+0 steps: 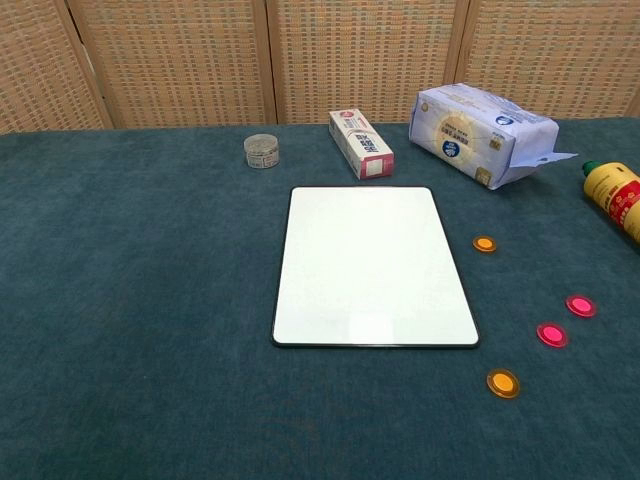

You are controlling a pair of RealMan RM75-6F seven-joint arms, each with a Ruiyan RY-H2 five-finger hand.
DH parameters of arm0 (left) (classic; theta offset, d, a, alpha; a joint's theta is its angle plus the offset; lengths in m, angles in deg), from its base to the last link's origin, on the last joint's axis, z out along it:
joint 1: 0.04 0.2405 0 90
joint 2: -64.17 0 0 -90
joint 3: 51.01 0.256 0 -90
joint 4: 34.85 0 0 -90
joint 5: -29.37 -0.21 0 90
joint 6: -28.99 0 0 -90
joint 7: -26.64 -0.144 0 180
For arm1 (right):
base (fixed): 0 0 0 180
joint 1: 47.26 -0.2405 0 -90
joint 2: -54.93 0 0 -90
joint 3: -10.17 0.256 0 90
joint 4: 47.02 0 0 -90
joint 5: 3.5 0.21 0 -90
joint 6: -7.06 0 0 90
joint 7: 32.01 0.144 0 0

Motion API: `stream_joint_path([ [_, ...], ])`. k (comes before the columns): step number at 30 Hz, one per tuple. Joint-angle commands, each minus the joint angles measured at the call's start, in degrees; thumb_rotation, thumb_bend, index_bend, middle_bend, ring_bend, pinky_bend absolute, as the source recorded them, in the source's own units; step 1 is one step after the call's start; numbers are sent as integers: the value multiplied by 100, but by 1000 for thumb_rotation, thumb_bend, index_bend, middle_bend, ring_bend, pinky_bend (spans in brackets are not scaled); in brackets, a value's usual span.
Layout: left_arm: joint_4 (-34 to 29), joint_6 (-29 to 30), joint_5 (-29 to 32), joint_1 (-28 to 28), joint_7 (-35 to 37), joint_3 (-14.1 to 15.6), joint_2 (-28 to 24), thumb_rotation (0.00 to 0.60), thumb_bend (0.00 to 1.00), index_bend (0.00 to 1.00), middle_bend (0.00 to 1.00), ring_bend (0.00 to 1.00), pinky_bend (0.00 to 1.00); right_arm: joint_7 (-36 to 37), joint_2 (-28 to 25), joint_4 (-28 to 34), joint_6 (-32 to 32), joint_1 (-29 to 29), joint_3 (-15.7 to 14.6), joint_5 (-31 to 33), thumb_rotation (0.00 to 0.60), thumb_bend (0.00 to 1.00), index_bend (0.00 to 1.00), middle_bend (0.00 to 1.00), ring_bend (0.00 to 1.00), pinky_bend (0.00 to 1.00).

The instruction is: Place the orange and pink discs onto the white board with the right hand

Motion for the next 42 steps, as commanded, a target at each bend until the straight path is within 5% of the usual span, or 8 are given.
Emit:
stream_joint_path([
  [1,-1,-1,4,7,-28,4,12,600,0,0,0,0,0,7,27,-62,-36,29,44,-50,600,0,0,0,0,0],
  [8,-15,48,-13,31,-47,-7,23,600,0,0,0,0,0,103,44,-110,-217,16,109,-232,600,0,0,7,0,4],
  [10,-14,38,-9,27,-53,-10,24,600,0,0,0,0,0,244,57,-121,-271,-51,140,-379,600,0,0,106,69,63],
  [14,-6,-14,14,6,-65,-20,27,600,0,0,0,0,0,1254,-24,-121,-778,-435,36,-971,600,0,66,689,676,686],
  [15,-8,-17,13,3,-66,-23,28,600,0,0,0,0,0,1573,-54,-132,-939,-545,-12,-1105,600,0,115,784,768,859],
  [17,-12,-24,13,-2,-78,-28,30,600,0,0,0,0,0,2047,-105,-216,-1214,-769,-97,-1391,600,0,203,864,853,989],
  [25,-5,-144,93,-48,-149,-43,48,600,0,0,0,0,0,1935,119,-314,-1636,-1213,-217,-2021,600,55,471,964,952,1000],
  [42,-7,-202,117,-61,-133,-37,39,600,0,0,0,0,0,-617,1096,87,-3022,-1485,-74,-1105,600,195,494,965,952,1000],
])
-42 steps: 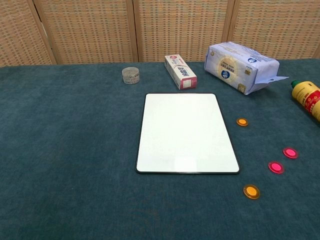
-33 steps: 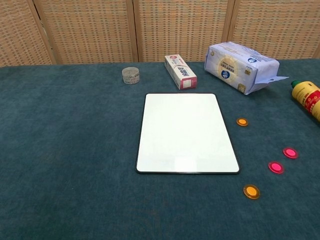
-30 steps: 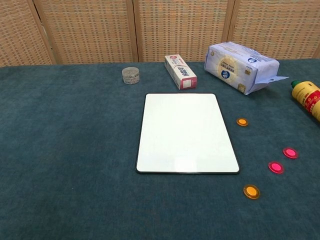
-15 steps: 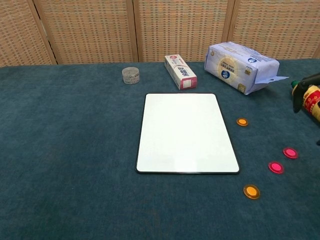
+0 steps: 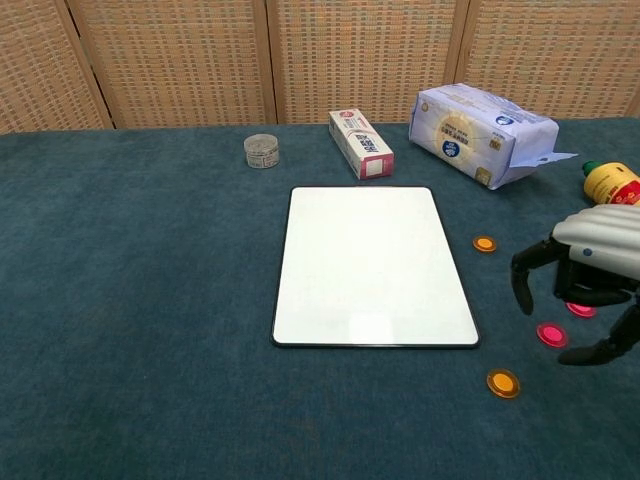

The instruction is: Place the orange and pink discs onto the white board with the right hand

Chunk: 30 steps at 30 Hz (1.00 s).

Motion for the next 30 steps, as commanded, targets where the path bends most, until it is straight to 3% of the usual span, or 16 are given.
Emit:
stream_joint_path([
  [1,1,20,-19,7,-6,6,3,600,0,0,0,0,0,-674,229,177,-339,-44,65,391,600,195,491,965,953,1000],
  [12,-5,54,-31,26,30,3,-14,600,0,0,0,0,0,-1691,520,448,-706,-121,111,944,600,197,418,965,952,1000],
  [30,2,56,-26,33,64,-2,-20,600,0,0,0,0,0,-2230,844,332,-790,-195,140,1386,600,208,418,965,952,1000],
])
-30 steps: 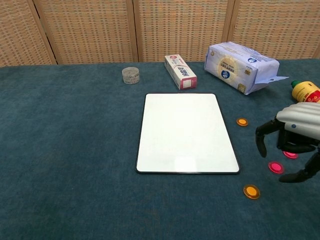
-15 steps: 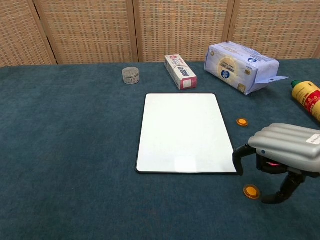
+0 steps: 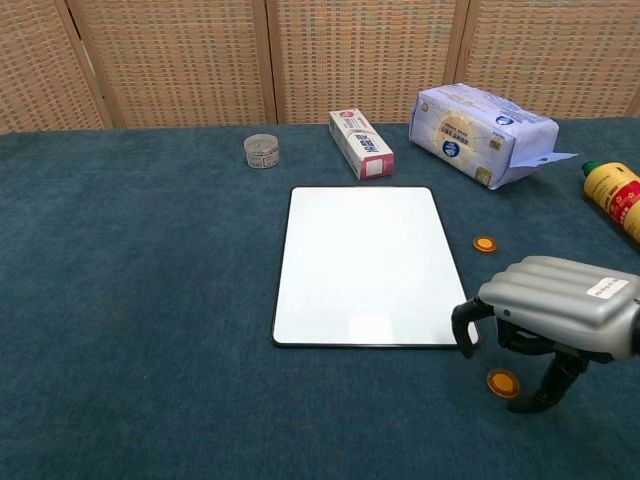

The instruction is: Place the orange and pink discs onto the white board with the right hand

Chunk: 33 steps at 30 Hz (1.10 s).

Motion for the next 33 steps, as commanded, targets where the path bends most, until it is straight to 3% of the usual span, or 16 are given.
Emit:
stream_joint_path([
  [1,-2,2,6,2,15,-5,-9,600,0,0,0,0,0,-51,66,-95,1,-9,-14,25,600,208,418,965,952,1000],
  [33,-16,-36,16,-8,19,-2,-17,600,0,0,0,0,0,-8,65,-332,-59,-74,-169,96,600,260,447,965,952,1000],
])
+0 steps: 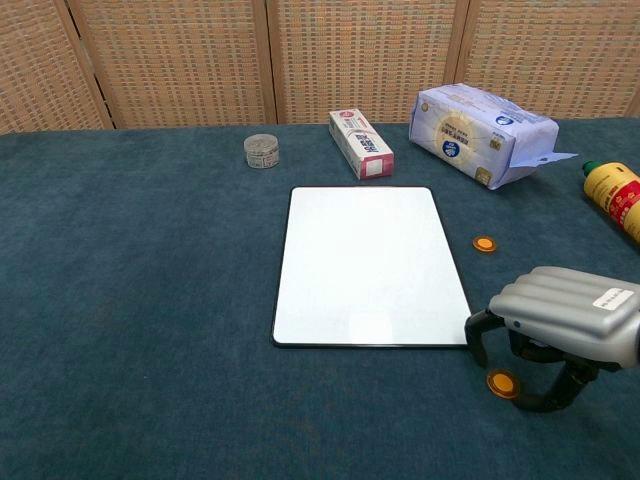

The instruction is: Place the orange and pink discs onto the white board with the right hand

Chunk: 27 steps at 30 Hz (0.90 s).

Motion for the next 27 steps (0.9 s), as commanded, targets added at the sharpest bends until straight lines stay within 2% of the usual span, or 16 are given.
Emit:
stream_joint_path([
  [1,-3,3,1,0,-5,-1,0,600,0,0,0,0,0,10,7,-11,-17,-9,-9,5,600,267,459,965,953,1000],
  [5,-3,6,9,3,-5,-4,2,600,0,0,0,0,0,39,31,-11,-24,-14,-22,-2,600,311,502,965,953,1000],
  [18,7,14,6,8,50,-10,-13,600,0,0,0,0,0,137,79,-65,-18,-4,-32,45,600,311,517,965,953,1000],
  [27,-5,14,5,9,43,-9,-15,600,0,0,0,0,0,229,-124,239,109,-55,94,-26,600,311,519,965,953,1000],
])
